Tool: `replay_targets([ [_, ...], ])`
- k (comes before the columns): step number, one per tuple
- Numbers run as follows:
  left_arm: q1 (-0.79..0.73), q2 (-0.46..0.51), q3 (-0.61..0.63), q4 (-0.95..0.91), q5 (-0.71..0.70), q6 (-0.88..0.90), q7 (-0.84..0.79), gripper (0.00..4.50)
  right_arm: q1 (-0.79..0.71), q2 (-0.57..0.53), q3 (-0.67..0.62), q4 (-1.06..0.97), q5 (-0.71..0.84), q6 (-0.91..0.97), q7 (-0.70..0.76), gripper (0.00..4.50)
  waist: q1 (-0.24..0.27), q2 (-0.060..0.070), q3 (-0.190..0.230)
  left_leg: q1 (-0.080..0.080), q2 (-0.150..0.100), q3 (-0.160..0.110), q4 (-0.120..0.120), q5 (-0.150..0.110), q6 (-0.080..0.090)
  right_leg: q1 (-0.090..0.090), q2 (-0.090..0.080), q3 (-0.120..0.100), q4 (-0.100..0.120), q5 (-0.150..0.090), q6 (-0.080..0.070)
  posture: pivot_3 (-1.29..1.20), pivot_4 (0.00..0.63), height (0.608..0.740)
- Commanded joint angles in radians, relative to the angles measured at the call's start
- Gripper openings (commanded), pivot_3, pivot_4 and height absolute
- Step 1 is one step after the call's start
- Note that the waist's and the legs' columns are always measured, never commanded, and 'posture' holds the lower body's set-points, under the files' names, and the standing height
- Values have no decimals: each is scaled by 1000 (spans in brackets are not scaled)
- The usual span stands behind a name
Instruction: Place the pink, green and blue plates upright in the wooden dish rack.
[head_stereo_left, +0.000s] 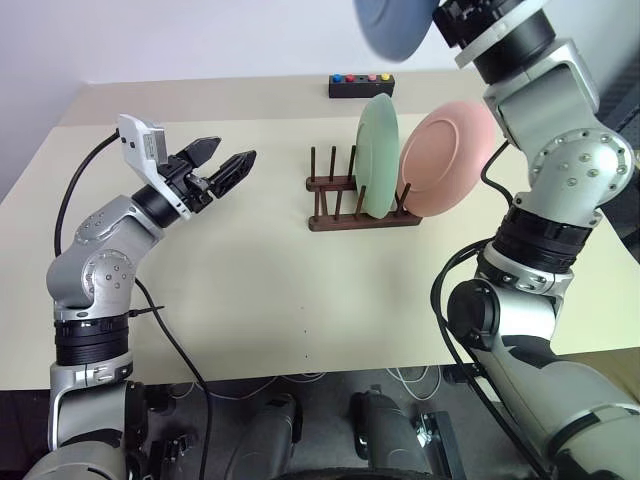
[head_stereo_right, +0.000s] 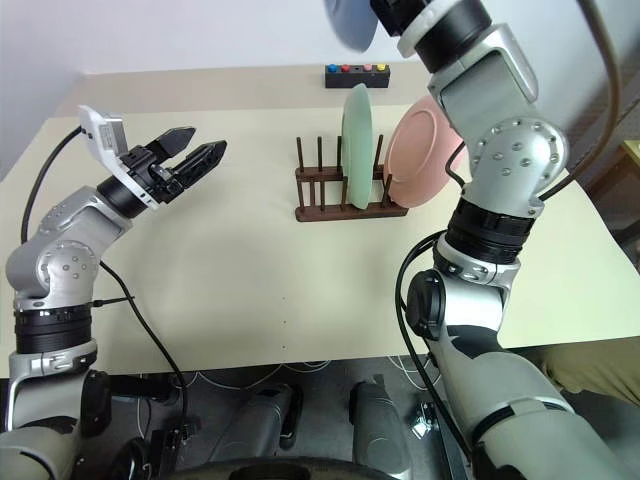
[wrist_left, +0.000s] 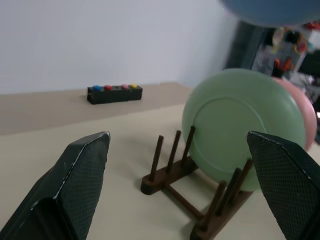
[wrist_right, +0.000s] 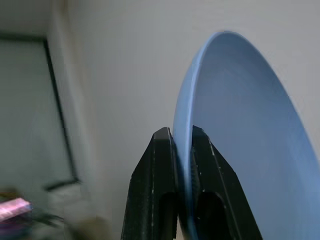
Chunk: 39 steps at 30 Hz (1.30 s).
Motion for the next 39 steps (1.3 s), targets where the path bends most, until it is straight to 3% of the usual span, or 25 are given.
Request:
replay_targets([
  [1,16,36,-20,-32,33,-63,-91,4468,0,21,-40,9,178,64,-110,0,-2,1,0,0,0,0,-2,1,-1,-1,0,0,0,0,0,0,150,740],
  [9,72,71,-44,-69,49,-116,-219,4468,117,86,3,15,300,60,-220,0,-3,4,1,-1,4,2,-4,2,-3,-5,2,1,1,1,-4,0,150,740],
  [39,89,68,-35,-59,83,-166,-213,4468,263,74,178,50,89,-43,-177,0,-3,4,1,-1,5,3,-3,2,-3,-5,3,0,1,1,-4,0,150,740],
])
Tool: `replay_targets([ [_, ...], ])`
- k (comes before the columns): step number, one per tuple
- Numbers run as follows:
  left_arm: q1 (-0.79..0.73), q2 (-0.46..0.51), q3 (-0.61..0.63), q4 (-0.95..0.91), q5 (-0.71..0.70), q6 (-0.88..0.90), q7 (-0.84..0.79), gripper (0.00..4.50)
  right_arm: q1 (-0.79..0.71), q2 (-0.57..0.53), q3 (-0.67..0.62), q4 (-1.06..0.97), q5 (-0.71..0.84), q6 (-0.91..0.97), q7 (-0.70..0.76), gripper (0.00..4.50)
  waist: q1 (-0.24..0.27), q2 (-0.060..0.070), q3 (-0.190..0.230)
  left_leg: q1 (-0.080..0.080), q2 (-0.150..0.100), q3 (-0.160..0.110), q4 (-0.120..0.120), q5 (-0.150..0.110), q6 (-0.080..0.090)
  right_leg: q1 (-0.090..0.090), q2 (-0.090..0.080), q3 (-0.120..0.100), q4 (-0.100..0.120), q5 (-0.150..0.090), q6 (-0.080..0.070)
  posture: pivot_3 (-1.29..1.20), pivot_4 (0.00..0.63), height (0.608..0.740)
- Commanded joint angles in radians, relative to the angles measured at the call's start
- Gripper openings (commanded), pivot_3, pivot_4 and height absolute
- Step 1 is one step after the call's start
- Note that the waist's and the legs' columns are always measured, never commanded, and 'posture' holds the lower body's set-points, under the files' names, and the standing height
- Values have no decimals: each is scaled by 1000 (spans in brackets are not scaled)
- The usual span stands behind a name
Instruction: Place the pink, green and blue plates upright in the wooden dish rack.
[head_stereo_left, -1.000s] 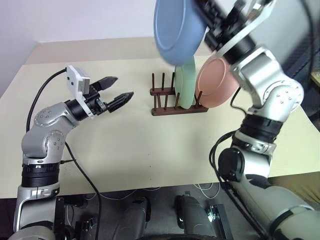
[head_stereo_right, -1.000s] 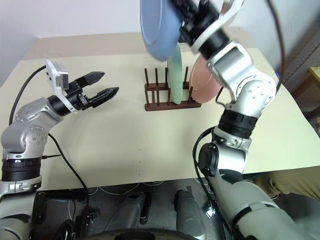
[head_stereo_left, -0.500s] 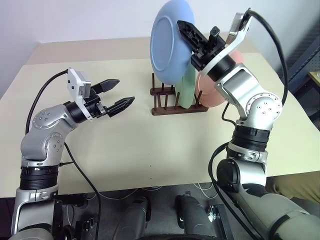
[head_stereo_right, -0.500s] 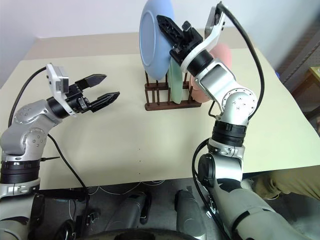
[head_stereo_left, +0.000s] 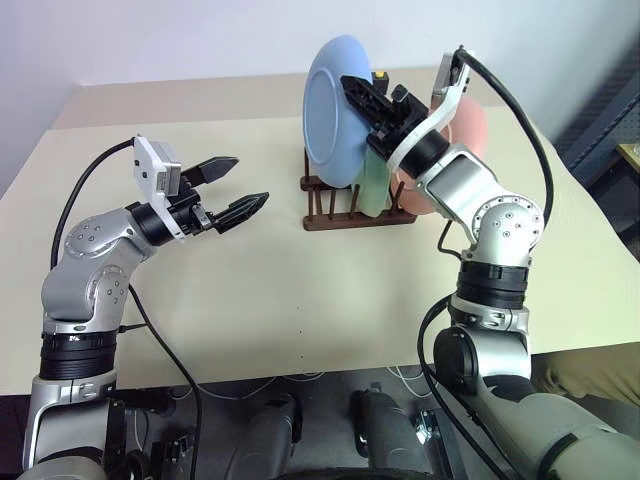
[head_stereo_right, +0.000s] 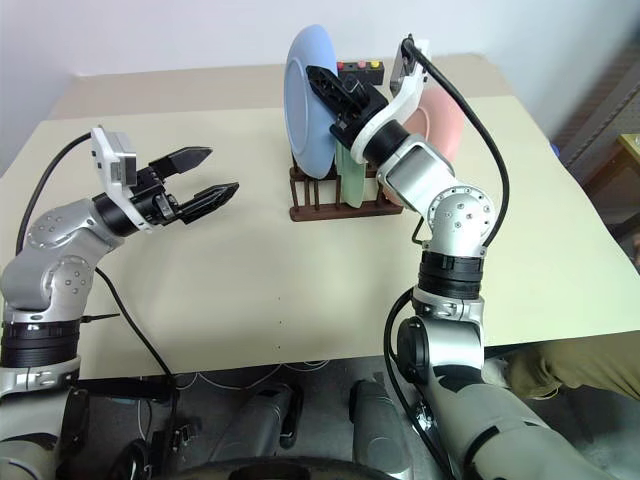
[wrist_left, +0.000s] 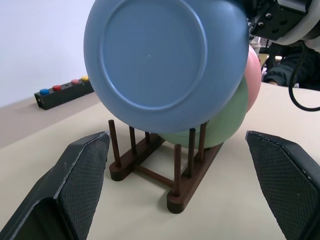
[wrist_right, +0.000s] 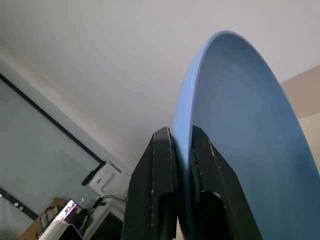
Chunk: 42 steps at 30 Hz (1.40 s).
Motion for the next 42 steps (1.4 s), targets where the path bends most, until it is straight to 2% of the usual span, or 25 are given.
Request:
replay_targets([
  [1,0,8,23,-25,0,-16,1,4468,11,-6,14,-12,-28,-12,11,0,0,0,0,0,0,0,0,0,0,0,0,0,0,0,0,0,150,740],
  [12,-8,8,21,-16,1,-15,0,4468,8,-1,23,-9,-42,-11,9,0,1,0,0,0,0,0,0,0,0,0,0,0,0,0,0,0,150,740],
  [22,-7,1,13,-16,7,-21,3,4468,-103,7,-36,-16,33,-8,-129,0,1,0,0,0,0,0,0,0,0,0,0,0,0,0,0,0,150,740],
  [42,-1,-6,11,-19,23,-27,4,4468,-116,59,-39,-55,187,-2,-333,0,-1,0,0,0,0,0,-1,0,0,0,0,0,0,0,0,0,150,740],
])
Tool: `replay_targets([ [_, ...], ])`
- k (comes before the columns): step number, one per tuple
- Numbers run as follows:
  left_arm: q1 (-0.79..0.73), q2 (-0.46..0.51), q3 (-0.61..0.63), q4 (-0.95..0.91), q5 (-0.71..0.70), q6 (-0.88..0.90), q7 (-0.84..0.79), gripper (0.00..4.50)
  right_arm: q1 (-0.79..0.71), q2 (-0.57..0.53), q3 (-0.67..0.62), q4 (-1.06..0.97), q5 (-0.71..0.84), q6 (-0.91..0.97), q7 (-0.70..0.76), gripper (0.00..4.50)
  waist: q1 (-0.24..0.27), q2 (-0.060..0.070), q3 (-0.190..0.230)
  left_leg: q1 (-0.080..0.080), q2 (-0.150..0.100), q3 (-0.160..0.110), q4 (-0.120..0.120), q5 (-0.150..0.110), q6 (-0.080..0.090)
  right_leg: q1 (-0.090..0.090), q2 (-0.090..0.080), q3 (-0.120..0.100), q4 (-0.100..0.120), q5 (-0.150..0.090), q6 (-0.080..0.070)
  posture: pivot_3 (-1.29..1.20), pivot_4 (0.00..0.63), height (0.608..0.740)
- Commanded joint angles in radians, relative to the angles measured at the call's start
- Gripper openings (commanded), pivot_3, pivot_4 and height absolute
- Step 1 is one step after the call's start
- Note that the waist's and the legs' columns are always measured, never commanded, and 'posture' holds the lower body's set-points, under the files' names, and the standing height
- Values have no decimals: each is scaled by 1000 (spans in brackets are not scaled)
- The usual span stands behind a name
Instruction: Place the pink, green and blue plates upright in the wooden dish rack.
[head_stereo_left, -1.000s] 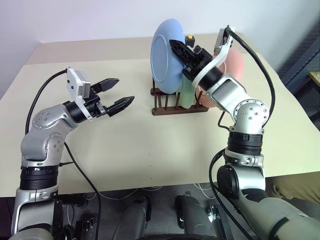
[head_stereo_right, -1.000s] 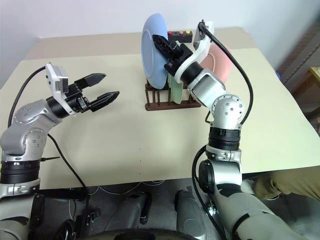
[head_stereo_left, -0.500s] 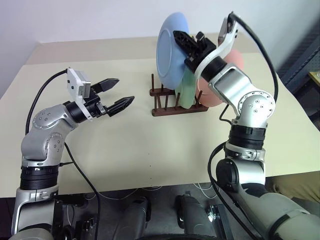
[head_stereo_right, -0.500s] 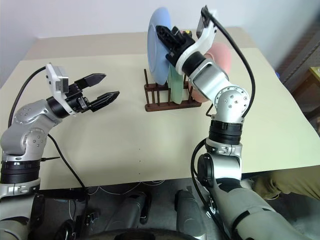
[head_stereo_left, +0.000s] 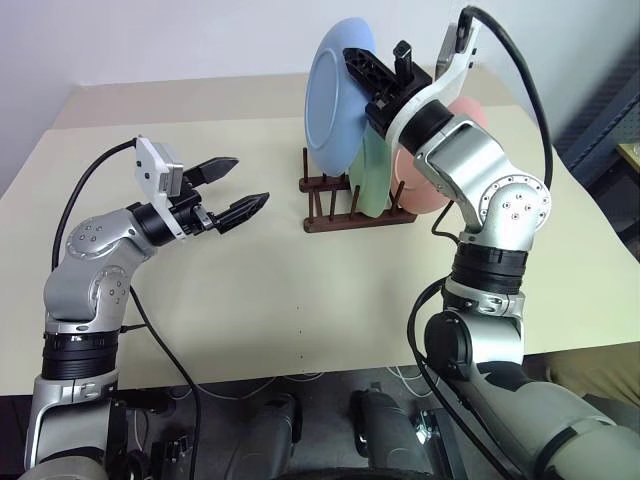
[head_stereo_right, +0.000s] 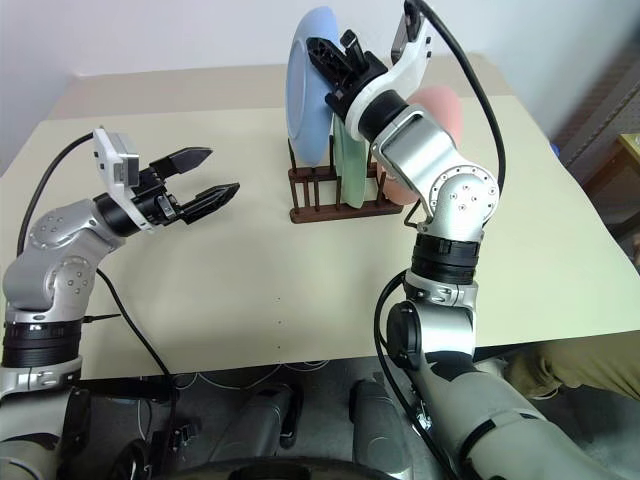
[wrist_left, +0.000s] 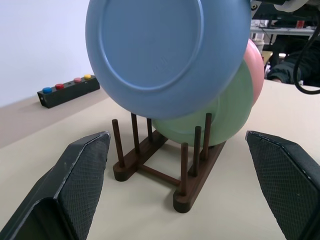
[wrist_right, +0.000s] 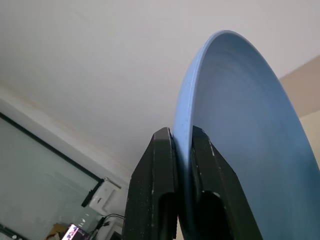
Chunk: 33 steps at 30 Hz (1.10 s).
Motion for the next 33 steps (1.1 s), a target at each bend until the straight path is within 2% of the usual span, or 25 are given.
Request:
replay_targets([
  [1,-2,1,11,-21,4,-21,1,4468,1,13,12,-58,26,-7,-13,0,0,0,0,0,0,0,0,0,0,0,0,0,0,0,0,0,150,740],
  [8,2,2,8,-24,8,-18,1,4468,101,35,43,-86,4,-19,-12,0,0,0,0,0,0,0,0,0,0,0,0,0,0,0,0,0,150,740],
  [18,-3,4,5,-27,12,-15,6,4468,132,25,95,-98,-64,-29,21,0,0,0,0,0,0,0,0,0,0,0,0,0,0,0,0,0,150,740],
  [21,-3,5,3,-28,18,-18,8,4500,134,29,98,-94,-67,-26,31,1014,0,0,0,0,0,0,0,0,0,0,0,0,0,0,0,0,150,740],
  [28,-6,-2,2,-29,22,-17,9,4500,120,21,97,-95,-78,-30,46,4458,0,0,0,0,0,0,0,0,0,0,0,0,0,0,0,0,150,740],
  [33,-7,-6,-1,-29,23,-18,9,4500,102,13,97,-109,-76,-30,58,4458,0,0,0,0,0,0,0,0,0,0,0,0,0,0,0,0,150,740],
])
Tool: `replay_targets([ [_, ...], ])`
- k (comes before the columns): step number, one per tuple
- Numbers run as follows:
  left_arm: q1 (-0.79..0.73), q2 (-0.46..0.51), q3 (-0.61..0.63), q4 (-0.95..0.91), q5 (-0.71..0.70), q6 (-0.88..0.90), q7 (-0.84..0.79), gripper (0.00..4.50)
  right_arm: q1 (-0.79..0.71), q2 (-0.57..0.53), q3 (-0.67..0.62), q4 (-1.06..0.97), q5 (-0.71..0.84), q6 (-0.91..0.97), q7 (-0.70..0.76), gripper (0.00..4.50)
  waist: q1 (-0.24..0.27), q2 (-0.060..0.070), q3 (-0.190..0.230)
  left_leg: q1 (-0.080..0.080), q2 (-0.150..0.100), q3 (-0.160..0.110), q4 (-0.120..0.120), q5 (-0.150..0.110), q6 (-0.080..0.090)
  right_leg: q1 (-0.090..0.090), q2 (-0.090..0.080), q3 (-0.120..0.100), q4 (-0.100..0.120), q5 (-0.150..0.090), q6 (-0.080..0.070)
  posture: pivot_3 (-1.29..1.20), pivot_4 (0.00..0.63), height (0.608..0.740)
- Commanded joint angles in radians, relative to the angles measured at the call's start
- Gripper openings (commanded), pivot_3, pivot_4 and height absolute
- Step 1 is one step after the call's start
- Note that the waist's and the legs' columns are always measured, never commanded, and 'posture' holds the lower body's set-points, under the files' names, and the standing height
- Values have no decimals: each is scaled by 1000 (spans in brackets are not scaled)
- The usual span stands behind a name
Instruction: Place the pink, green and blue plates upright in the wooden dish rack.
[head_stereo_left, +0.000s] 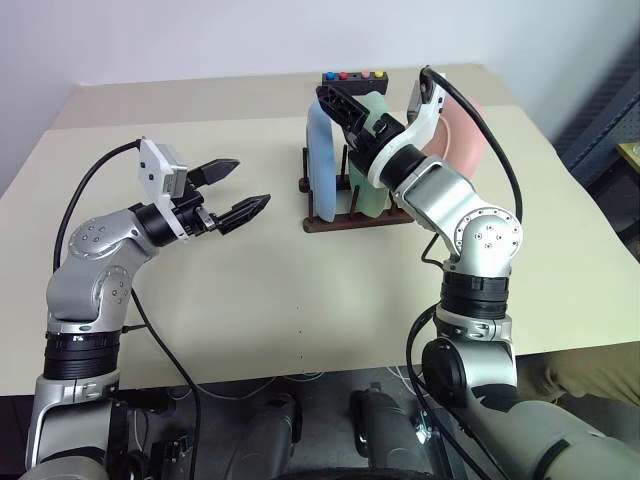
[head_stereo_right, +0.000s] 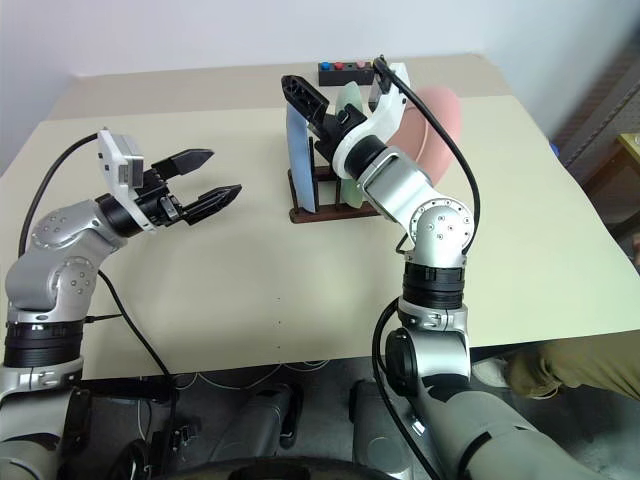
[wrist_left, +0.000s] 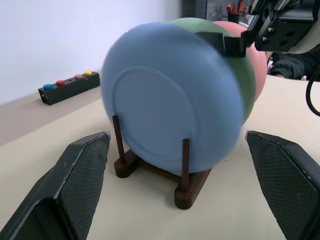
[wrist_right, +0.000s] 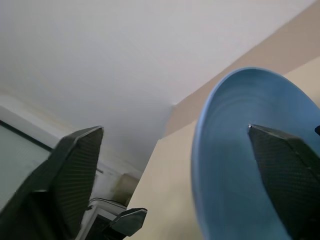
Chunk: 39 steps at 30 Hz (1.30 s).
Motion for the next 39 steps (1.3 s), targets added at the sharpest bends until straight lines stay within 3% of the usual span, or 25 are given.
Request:
replay_targets([
  [1,-8,-3,6,-28,0,-19,1,4500,-40,-6,-2,-59,11,-12,20,4458,0,0,0,0,0,0,0,0,0,0,0,0,0,0,0,0,150,740],
  [15,-14,-3,1,-21,8,-39,-13,4500,-113,-152,-48,-152,100,1,197,4458,2,0,0,0,0,0,0,0,0,0,0,0,0,0,0,0,150,740],
  [18,-23,1,-4,-13,14,-47,-27,4500,-106,-298,-60,-178,-15,-56,333,4458,8,0,0,0,0,0,0,0,0,1,0,0,-1,0,0,0,150,740],
  [24,-60,1,-9,24,23,-56,-55,4500,-84,-497,-97,-40,-282,-218,406,4458,4,0,0,1,0,1,1,0,0,3,0,-1,-3,0,0,0,150,740],
  [27,-70,-12,-23,35,27,-62,-60,4500,22,-678,-15,-8,-546,-325,487,4458,12,0,0,0,0,1,1,0,0,3,0,-1,-3,0,0,0,150,740],
  [29,-74,-15,-32,41,33,-68,-65,4500,75,-701,-34,36,-583,-333,484,4458,10,0,0,0,0,0,0,-1,1,4,-1,-2,-6,0,0,0,150,740],
  [33,-91,-14,-34,59,35,-72,-79,4500,156,-719,-132,90,-611,-362,486,3249,3,0,0,1,0,3,0,-1,2,5,-1,0,-7,0,1,0,150,740],
  [34,-94,-13,-34,61,34,-71,-82,4500,172,-722,-145,87,-619,-366,488,2579,4,1,1,1,0,3,0,-1,2,5,-1,0,-7,0,1,0,150,740],
  [39,-97,-11,-39,67,27,-63,-110,4500,237,-730,-174,91,-691,-388,477,44,8,2,1,1,0,2,1,-1,2,5,0,0,-7,0,1,0,150,740],
])
